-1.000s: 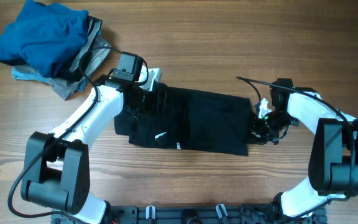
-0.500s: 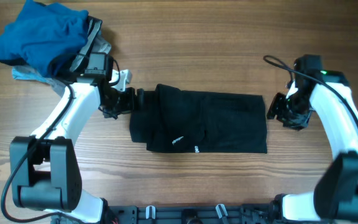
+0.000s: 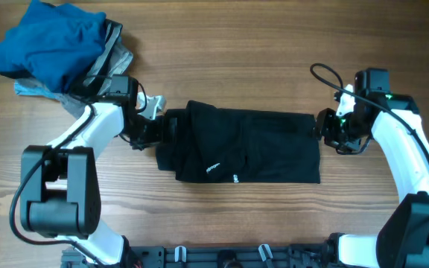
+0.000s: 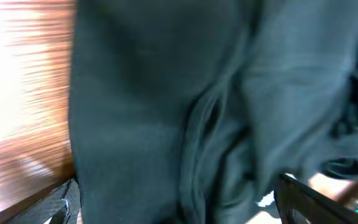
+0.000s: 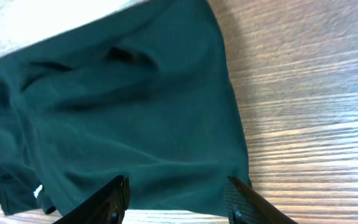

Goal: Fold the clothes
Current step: 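Fold the left end over toward the right gripper with the left gripper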

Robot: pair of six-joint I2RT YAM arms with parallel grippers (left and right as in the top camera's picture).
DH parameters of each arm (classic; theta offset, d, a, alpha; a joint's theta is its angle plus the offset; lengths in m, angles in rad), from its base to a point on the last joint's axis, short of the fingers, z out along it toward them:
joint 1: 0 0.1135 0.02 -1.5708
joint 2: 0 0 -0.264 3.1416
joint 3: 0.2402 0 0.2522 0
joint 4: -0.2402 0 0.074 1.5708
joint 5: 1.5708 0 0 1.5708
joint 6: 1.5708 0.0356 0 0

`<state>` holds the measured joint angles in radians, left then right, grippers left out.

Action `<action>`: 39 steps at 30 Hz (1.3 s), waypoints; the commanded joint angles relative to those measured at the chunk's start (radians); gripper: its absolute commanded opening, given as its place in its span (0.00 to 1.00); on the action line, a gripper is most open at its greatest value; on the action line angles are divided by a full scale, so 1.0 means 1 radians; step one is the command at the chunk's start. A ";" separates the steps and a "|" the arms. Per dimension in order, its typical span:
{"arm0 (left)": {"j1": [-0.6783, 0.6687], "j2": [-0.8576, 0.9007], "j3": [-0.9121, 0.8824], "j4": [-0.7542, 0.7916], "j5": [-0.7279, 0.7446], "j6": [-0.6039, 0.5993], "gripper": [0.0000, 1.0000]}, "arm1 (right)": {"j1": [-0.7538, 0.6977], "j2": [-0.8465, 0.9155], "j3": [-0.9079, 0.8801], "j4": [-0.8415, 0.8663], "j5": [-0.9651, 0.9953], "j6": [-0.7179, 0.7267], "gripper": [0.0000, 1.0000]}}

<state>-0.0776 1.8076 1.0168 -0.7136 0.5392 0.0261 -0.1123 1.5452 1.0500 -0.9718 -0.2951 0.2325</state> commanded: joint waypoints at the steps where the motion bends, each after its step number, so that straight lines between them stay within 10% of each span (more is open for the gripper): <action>1: -0.056 0.087 -0.030 0.027 0.119 0.048 0.99 | 0.002 0.009 -0.019 0.011 -0.029 -0.020 0.53; 11: -0.204 0.091 -0.029 0.134 0.124 -0.286 0.82 | 0.002 0.009 -0.024 0.015 -0.028 -0.018 0.53; 25: -0.265 0.090 -0.029 0.216 0.003 -0.484 0.04 | 0.002 0.009 -0.025 0.022 -0.028 0.003 0.53; 39: -0.113 -0.122 0.192 -0.103 -0.017 -0.318 0.04 | 0.002 0.009 -0.025 0.014 -0.027 0.003 0.52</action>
<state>-0.1551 1.7588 1.1538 -0.8116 0.5262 -0.3359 -0.1123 1.5455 1.0351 -0.9600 -0.3107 0.2302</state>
